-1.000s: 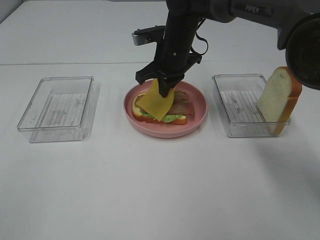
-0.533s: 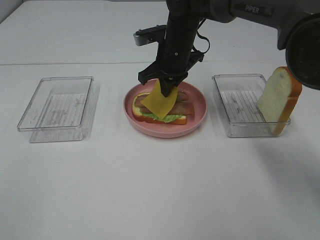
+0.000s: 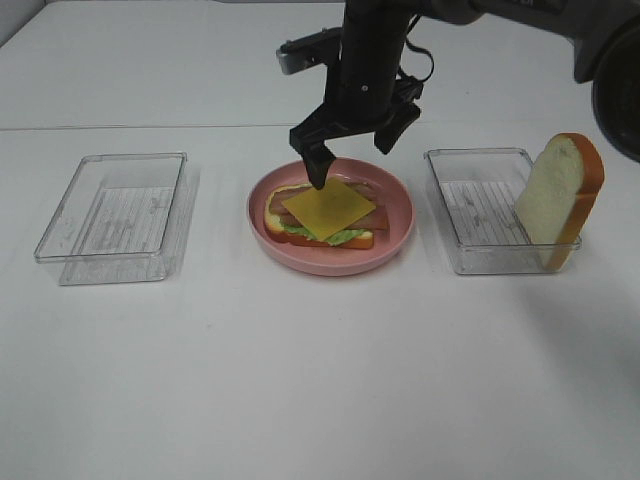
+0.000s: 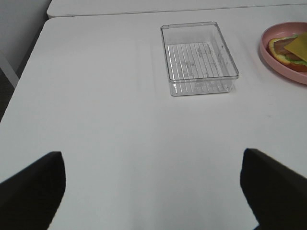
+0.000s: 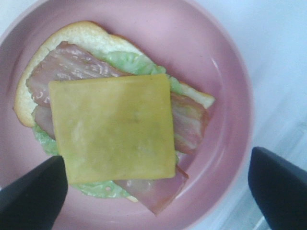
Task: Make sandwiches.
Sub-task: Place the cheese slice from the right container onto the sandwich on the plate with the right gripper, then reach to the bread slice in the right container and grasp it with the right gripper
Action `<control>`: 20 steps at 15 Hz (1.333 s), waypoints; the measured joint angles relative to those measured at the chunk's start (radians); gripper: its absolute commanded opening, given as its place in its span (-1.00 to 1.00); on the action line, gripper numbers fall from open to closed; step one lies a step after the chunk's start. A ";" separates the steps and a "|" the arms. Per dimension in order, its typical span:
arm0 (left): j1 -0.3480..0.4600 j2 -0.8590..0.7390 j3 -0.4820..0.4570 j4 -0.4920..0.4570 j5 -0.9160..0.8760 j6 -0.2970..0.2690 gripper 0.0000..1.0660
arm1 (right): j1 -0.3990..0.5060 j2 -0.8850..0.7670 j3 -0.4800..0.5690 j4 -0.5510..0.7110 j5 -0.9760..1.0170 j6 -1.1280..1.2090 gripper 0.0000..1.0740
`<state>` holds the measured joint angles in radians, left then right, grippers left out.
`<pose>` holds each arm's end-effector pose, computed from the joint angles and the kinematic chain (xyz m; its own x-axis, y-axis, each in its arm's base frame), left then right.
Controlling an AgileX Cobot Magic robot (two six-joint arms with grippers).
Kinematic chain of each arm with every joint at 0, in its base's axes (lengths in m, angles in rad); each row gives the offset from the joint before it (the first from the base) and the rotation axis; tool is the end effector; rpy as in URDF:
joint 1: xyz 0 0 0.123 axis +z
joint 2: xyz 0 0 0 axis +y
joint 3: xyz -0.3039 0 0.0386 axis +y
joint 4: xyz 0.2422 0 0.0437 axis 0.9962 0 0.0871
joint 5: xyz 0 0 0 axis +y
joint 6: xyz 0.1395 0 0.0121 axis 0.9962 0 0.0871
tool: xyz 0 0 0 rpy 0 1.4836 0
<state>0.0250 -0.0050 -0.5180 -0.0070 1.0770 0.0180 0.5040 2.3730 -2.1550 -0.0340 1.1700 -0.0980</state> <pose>0.0089 -0.0006 0.2558 -0.4501 0.0034 -0.8930 -0.0129 0.9999 0.0103 0.4649 0.2514 0.1619 -0.7859 -0.5602 -0.2619 -0.5661 0.8221 -0.0596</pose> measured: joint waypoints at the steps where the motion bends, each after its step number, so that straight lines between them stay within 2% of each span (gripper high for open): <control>1: 0.000 0.000 0.000 0.000 0.000 0.000 0.71 | 0.000 -0.035 0.000 -0.019 0.009 0.012 0.85; 6: 0.000 0.000 0.000 0.000 0.000 0.000 0.71 | -0.046 -0.189 0.000 -0.125 0.046 0.033 0.85; 9: 0.000 0.000 0.000 0.000 0.000 0.000 0.71 | -0.180 -0.267 0.000 -0.134 0.047 0.039 0.85; 14: 0.000 0.000 0.000 0.000 0.000 0.000 0.71 | -0.308 -0.359 0.018 -0.131 0.051 0.040 0.85; 18: 0.000 0.000 0.000 0.000 0.000 0.000 0.71 | -0.432 -0.424 0.143 -0.080 0.051 0.059 0.85; 20: 0.000 0.000 0.000 0.000 0.000 0.000 0.71 | -0.493 -0.424 0.248 -0.030 0.051 0.058 0.85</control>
<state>0.0250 -0.0050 -0.5180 -0.0070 1.0770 0.0180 0.0110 1.9490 -1.9070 -0.0640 1.2210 -0.0400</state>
